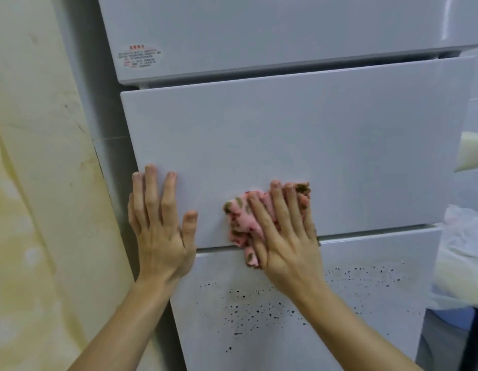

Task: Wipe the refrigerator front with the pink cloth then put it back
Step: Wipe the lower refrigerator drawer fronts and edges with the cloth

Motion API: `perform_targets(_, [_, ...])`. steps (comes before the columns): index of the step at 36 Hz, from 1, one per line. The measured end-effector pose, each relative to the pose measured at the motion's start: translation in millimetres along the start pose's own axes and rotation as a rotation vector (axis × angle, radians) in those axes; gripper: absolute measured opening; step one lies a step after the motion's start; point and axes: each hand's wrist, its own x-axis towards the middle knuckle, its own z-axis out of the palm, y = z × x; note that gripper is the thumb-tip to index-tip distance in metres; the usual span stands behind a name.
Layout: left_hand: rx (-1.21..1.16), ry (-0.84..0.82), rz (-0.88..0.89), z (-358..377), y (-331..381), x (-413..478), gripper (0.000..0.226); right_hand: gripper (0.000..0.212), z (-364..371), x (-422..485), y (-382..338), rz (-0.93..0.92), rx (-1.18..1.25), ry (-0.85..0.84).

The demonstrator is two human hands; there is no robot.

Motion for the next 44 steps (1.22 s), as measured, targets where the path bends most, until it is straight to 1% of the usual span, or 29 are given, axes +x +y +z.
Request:
perform_targets(3, [0.029,-0.004,0.006,1.1,0.3,-4.3,0.071,0.059,-10.6,-22.3,45.3,0.133,0.0,0.009])
perform_targets(7, [0.031,0.024,0.008,4.8,2.3,-4.7,0.071,0.06,-23.6,-39.2,89.4,0.38,0.055,0.029])
perform_targets(11, [-0.034,0.034,0.011,3.6,2.9,-4.9,0.068,0.06,-17.9,-31.6,72.9,0.554,0.157,0.125])
perform_targets(14, [-0.122,0.02,0.012,0.5,3.5,-5.4,0.065,0.062,-12.9,-26.3,52.5,0.615,0.249,0.186])
perform_targets(16, [-0.161,0.009,0.009,-1.7,1.7,-8.7,0.063,0.061,-11.2,-25.8,37.3,0.626,0.353,0.219])
perform_targets(19, [-0.103,0.037,-0.047,-6.8,-9.0,-20.1,0.062,0.061,-7.3,-25.9,10.7,0.554,0.449,0.216])
perform_targets(22, [0.014,0.058,-0.15,-11.8,-30.3,-34.5,0.062,0.058,3.8,-28.2,-18.1,0.429,0.466,0.157])
perform_targets(25, [0.113,0.037,-0.198,-12.7,-58.4,-49.2,0.061,0.051,19.5,-32.0,-49.6,0.308,0.466,0.124])
perform_targets(29, [0.139,-0.009,-0.148,-9.7,-82.3,-60.0,0.06,0.044,32.1,-25.3,-83.2,0.182,0.415,0.086])
perform_targets(32, [0.089,0.025,-0.13,-5.5,-88.0,-60.7,0.059,0.045,35.3,-11.0,-99.5,0.092,0.36,0.101])
perform_targets(37, [0.064,0.085,-0.129,-0.1,-91.5,-64.0,0.062,0.046,41.4,-0.7,-133.2,0.067,0.294,0.09])
perform_targets(42, [0.093,0.191,-0.125,4.9,-90.4,-63.1,0.058,0.046,56.0,-47.1,-158.3,-0.029,0.276,-0.023])
perform_targets(44, [0.065,0.175,-0.111,3.5,-90.6,-64.4,0.057,0.055,65.6,-80.3,-161.9,-0.058,0.254,-0.064])
